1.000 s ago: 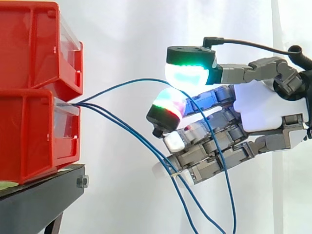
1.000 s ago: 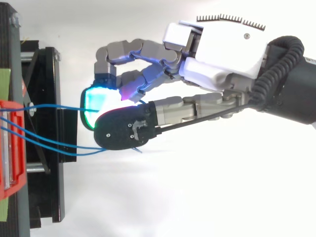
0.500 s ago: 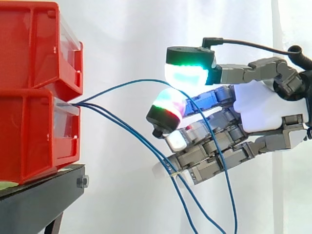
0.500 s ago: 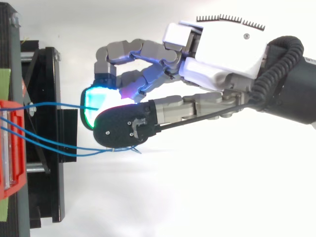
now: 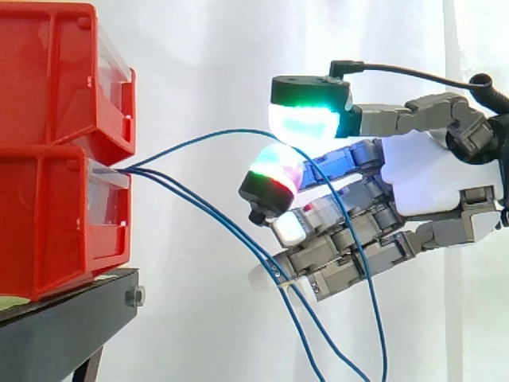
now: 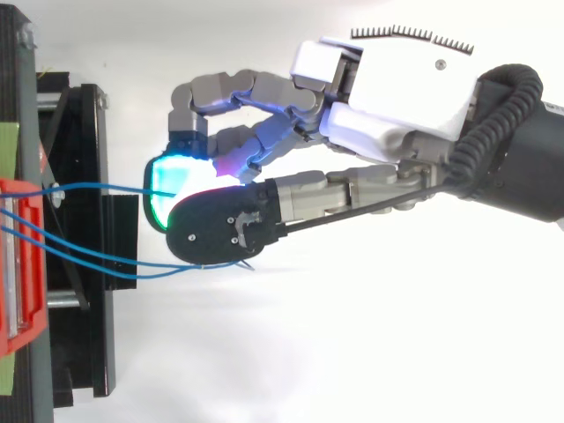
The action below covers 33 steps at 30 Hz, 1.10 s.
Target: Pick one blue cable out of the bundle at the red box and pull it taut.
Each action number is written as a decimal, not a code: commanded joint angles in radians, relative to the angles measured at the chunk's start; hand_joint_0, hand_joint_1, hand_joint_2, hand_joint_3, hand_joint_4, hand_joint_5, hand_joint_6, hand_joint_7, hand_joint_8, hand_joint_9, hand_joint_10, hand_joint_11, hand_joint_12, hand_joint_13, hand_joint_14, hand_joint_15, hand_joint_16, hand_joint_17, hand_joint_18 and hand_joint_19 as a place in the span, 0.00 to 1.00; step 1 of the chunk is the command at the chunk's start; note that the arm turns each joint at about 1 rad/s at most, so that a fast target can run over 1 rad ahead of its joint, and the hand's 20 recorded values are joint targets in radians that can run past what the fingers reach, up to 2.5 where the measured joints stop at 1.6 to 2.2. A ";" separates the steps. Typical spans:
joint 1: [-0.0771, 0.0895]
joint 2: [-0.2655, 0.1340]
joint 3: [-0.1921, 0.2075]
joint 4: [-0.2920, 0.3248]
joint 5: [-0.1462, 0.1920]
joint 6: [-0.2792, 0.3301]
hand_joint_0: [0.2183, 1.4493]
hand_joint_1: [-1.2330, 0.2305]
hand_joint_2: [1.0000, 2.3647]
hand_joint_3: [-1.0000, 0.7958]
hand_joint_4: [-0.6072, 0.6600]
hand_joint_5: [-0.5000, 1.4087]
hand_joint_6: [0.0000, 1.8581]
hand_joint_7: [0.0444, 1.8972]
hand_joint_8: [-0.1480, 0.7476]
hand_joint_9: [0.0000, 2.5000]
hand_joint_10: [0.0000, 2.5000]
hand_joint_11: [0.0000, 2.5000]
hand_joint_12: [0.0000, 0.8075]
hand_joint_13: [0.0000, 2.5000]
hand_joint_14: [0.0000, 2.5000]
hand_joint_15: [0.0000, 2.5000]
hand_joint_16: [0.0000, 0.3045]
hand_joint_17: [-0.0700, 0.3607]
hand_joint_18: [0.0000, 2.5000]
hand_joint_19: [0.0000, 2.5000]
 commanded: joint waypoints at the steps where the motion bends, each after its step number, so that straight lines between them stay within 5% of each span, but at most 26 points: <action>1: 0.000 0.000 0.000 0.000 0.000 0.000 0.32 0.49 0.01 0.42 0.64 0.23 0.28 0.76 0.56 0.37 0.01 0.21 0.48 0.19 0.00 0.09 0.19 0.47 0.16 0.15; 33: 0.000 0.000 0.000 0.000 0.000 0.000 0.28 0.48 0.01 0.39 0.60 0.22 0.31 0.71 0.57 0.36 0.01 0.21 0.49 0.19 0.00 0.09 0.20 0.48 0.16 0.14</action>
